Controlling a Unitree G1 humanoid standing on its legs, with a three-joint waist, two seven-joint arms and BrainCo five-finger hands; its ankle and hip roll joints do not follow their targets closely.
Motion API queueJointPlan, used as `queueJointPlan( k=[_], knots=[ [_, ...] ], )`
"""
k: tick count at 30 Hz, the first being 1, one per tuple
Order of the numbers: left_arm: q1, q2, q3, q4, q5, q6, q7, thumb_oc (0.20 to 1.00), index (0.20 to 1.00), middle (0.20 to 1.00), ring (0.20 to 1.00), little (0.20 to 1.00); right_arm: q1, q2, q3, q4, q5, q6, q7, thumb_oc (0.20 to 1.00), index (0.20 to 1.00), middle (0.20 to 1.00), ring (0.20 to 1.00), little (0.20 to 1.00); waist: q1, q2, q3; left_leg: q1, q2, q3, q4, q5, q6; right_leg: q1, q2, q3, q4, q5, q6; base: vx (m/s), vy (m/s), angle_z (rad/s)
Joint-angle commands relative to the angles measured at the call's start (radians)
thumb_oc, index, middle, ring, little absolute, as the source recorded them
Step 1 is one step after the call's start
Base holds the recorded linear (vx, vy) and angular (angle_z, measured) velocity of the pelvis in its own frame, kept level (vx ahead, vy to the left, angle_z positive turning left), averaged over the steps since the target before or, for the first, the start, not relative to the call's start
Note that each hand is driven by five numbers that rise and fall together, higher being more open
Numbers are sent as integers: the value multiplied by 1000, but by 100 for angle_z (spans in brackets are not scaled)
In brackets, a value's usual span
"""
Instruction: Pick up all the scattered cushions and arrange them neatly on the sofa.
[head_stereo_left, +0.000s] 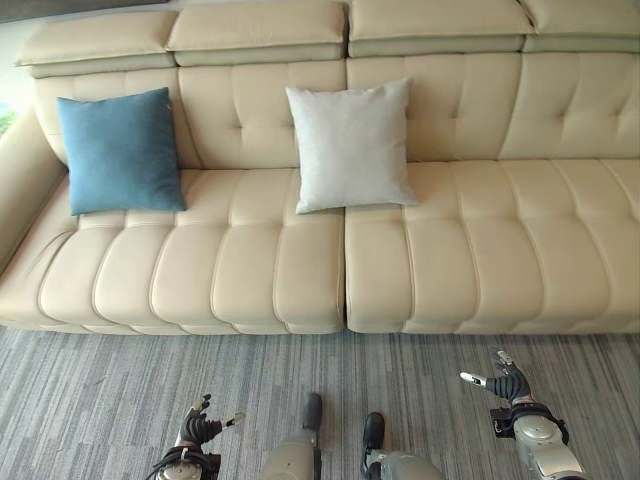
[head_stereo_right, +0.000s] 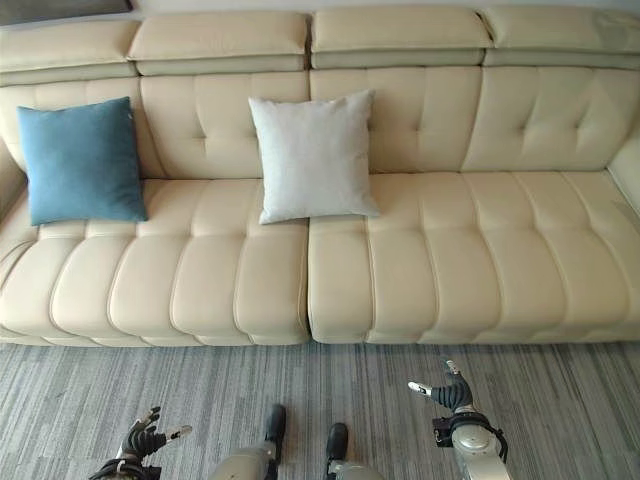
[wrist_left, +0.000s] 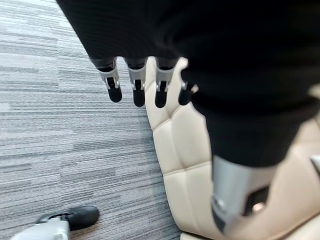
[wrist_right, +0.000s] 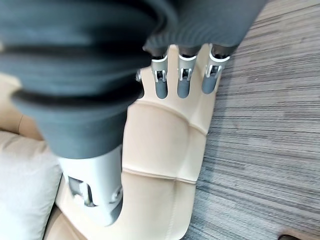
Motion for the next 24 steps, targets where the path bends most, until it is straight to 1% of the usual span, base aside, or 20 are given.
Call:
queueJointPlan(
  k=[1, 5, 7, 8, 11, 14, 18, 20, 21, 22, 23, 24],
  knots=[
    [-18, 29, -24, -25, 22, -33, 1, 1000, 1000, 1000, 1000, 1000, 1, -20, -18, -22, 51, -32, -9, 1000, 1000, 1000, 1000, 1000, 12, -17, -33, -103, -48, 11, 44, -26, 37, 41, -60, -1, 12, -44, 175, 31, 33, 0],
    [-16, 35, -33, -26, 39, -29, -6, 1000, 1000, 1000, 1000, 1000, 10, -13, -21, -22, 57, -34, -7, 1000, 1000, 1000, 1000, 1000, 5, -13, -48, -71, -51, 14, 22, -33, 47, 52, -62, 7, 15, -47, 176, 56, 59, -30],
    [-15, 39, -39, -37, 42, -28, -14, 1000, 1000, 1000, 1000, 1000, 13, -3, -21, -13, 62, -30, 0, 1000, 1000, 1000, 1000, 1000, -4, -12, -56, -49, -54, 22, 21, -44, 53, 59, -67, 28, 17, -44, 181, 64, 98, -25],
    [-15, 40, -39, -37, 42, -28, -14, 1000, 1000, 1000, 1000, 1000, 13, -3, -21, -13, 62, -30, 0, 1000, 1000, 1000, 1000, 1000, -3, -13, -55, -48, -54, 23, 21, -44, 53, 59, -67, 29, 17, -44, 181, 44, 94, -26],
    [-15, 44, -46, -44, 46, -26, -20, 1000, 1000, 1000, 1000, 1000, 11, 3, -16, -13, 62, -26, 4, 1000, 1000, 1000, 1000, 1000, -9, -11, -57, -37, -55, 42, 34, -64, 63, 54, -73, 63, 25, -39, 188, 8, 82, -41],
    [-16, 47, -56, -52, 56, -25, -24, 1000, 1000, 1000, 1000, 1000, 10, 10, -12, -10, 67, -21, 4, 1000, 1000, 1000, 1000, 1000, -13, -12, -56, -33, -53, 71, 51, -82, 73, 36, -75, 107, 33, -25, 196, -18, 91, -41],
    [-15, 49, -64, -69, 65, -23, -27, 1000, 1000, 1000, 1000, 1000, 20, 20, -11, -16, 65, -13, 1, 1000, 1000, 1000, 1000, 1000, -29, -15, -61, -30, -47, 116, 60, -100, 86, -1, -69, 174, 35, -2, 217, -16, 84, -60],
    [-18, 51, -62, -75, 64, -22, -27, 1000, 1000, 1000, 1000, 1000, 18, 23, -7, -14, 61, -7, -2, 1000, 1000, 1000, 1000, 1000, -38, -15, -61, -28, -40, 145, 59, -105, 94, -24, -63, 193, 55, 0, 223, 4, 55, -73],
    [-18, 51, -62, -75, 64, -22, -27, 1000, 1000, 1000, 1000, 1000, 18, 23, -7, -14, 61, -7, -2, 1000, 1000, 1000, 1000, 1000, -35, -16, -61, -27, -40, 148, 59, -105, 94, -25, -63, 196, 56, -1, 223, -10, 31, -99],
    [-23, 57, -59, -80, 61, -22, -26, 1000, 1000, 1000, 1000, 1000, 18, 25, -2, -16, 56, -8, -4, 1000, 1000, 1000, 1000, 1000, -38, -18, -57, -26, -33, 172, 61, -110, 97, -40, -59, 198, 70, -3, 227, -18, 36, -143],
    [-25, 64, -56, -93, 56, -21, -24, 1000, 1000, 1000, 1000, 1000, 10, 28, 13, -18, 47, -6, -6, 1000, 1000, 1000, 1000, 1000, -31, -22, -52, -17, -21, 214, 53, -113, 102, -69, -61, 142, 101, -1, 225, -47, 17, -160],
    [-31, 72, -49, -98, 42, -27, -17, 1000, 1000, 1000, 1000, 1000, -4, 27, 28, -19, 43, -14, -9, 1000, 1000, 1000, 1000, 1000, -12, -22, -48, -14, -9, 240, 49, -115, 100, -77, -88, 26, 112, -11, 212, -45, -36, -183]
  ],
)
